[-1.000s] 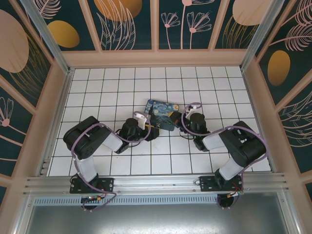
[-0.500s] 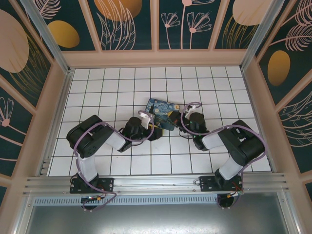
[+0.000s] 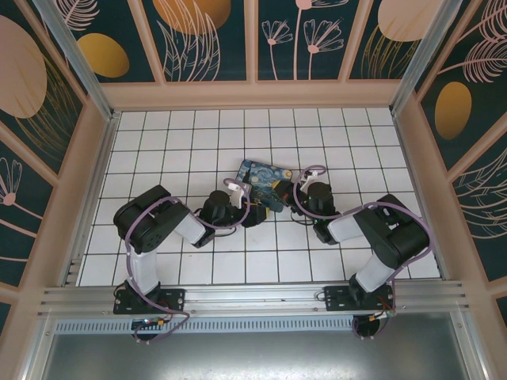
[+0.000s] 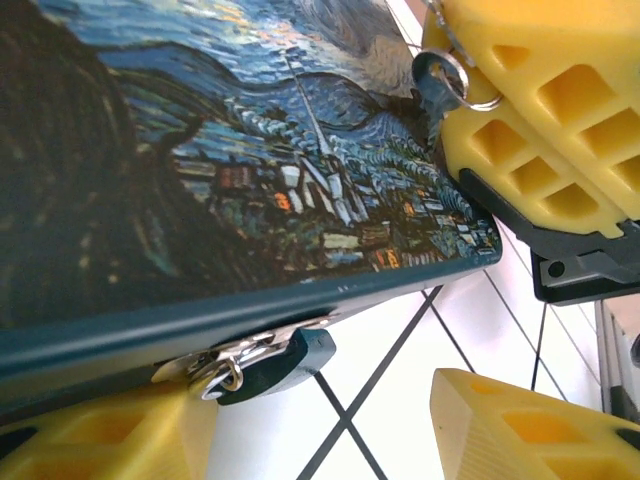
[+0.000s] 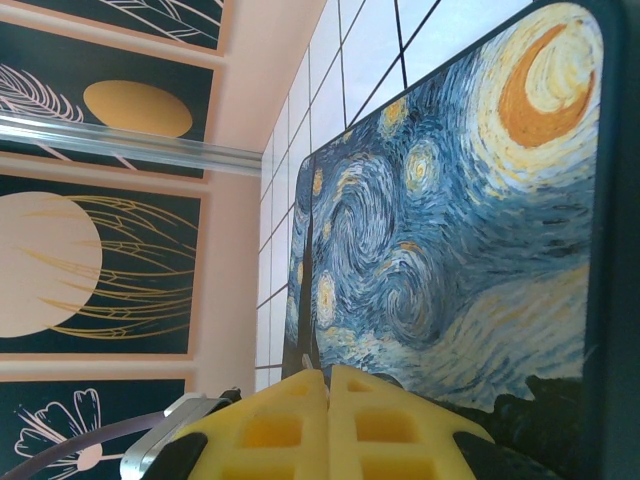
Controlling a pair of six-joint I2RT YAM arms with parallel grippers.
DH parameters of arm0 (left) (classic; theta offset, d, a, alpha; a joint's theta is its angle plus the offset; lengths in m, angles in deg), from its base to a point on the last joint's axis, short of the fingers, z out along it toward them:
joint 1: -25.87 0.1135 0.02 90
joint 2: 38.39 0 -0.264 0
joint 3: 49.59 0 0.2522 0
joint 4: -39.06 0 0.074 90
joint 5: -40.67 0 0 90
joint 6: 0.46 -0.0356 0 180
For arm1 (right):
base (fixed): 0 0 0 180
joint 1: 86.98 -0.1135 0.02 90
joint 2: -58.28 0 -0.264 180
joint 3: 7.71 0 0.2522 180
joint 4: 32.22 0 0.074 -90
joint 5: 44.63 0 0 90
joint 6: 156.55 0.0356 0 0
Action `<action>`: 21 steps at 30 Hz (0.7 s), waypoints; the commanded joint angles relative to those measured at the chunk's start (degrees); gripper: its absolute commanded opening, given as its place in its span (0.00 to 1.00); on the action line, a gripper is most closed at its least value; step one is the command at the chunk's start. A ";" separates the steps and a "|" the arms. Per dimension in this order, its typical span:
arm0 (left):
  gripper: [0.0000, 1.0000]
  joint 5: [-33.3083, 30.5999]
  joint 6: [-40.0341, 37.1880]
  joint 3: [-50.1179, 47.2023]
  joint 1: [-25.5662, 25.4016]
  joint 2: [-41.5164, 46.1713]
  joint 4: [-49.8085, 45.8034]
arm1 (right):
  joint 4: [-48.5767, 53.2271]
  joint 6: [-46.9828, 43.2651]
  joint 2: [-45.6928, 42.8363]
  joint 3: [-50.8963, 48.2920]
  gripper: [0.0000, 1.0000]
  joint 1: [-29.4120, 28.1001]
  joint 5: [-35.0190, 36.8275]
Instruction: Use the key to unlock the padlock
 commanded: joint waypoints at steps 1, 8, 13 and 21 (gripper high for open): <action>0.59 1.55 4.56 -1.03 -0.35 -1.34 9.03 | -0.39 -0.07 0.57 0.81 0.00 0.26 -1.14; 0.59 0.91 8.97 -3.38 -0.36 -0.64 15.27 | -0.62 0.06 0.72 0.80 0.00 0.26 -1.14; 0.59 0.43 11.05 -4.31 -0.29 -1.36 18.18 | -0.75 0.20 0.90 0.90 0.00 0.27 -1.13; 0.59 0.37 12.20 -4.31 -0.32 -4.11 19.73 | -0.97 0.36 0.81 0.64 0.00 0.26 -0.96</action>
